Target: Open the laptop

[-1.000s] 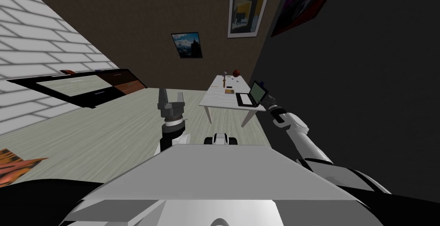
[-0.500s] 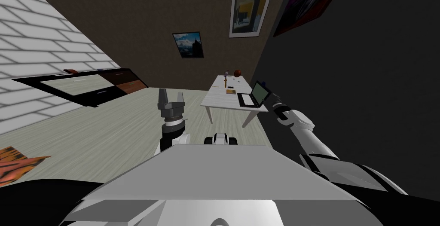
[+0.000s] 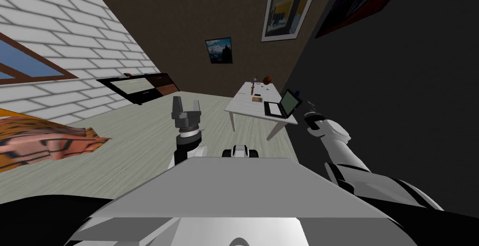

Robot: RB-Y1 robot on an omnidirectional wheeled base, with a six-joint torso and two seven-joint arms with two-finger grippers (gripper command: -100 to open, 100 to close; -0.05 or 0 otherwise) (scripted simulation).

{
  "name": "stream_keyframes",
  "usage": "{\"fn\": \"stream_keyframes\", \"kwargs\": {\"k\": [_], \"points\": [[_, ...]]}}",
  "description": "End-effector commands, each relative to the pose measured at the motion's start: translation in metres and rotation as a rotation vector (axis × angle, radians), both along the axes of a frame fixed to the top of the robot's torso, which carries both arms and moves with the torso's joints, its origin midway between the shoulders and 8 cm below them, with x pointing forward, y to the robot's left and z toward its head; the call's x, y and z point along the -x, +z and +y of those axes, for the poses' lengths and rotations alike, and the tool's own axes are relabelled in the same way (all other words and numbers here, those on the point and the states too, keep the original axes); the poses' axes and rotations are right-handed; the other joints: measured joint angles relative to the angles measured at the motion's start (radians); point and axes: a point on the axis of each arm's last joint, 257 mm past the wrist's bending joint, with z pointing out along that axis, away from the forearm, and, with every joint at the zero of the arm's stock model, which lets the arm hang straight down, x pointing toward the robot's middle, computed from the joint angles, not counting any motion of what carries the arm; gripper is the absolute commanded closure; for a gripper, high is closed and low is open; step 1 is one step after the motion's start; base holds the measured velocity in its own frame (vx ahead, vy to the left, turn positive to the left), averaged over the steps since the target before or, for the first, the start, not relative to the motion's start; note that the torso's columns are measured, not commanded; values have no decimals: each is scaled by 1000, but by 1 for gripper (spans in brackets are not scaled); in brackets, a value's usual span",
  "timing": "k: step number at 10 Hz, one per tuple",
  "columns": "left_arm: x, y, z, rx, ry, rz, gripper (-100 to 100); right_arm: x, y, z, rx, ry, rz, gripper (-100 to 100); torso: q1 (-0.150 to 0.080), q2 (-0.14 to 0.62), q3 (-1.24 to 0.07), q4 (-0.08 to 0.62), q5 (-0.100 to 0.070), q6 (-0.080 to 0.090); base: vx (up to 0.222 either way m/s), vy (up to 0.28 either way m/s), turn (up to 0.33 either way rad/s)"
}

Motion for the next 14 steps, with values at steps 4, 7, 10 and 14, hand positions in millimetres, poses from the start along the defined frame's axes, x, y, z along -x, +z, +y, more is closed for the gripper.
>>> {"fn": "stream_keyframes", "kwargs": {"k": [4,7,10,14], "points": [[0,0,0,0,0,0,0,22,10,-79,18,-187,-6,-100,-2,4,3,1,-1,1,-141,-48,360],[0,0,0,0,0,0,0,47,0,-126,-5,-307,7,-100,-2,3,3,1,-1,2,-214,-44,391],[0,0,0,0,0,0,0,60,-3,-146,-22,-364,7,-100,-2,-2,-1,-1,-1,0,-97,-13,274],[0,0,0,0,0,0,0,60,-3,-146,-22,-364,7,100,-2,0,1,0,-1,2,-64,-4,52]]}}
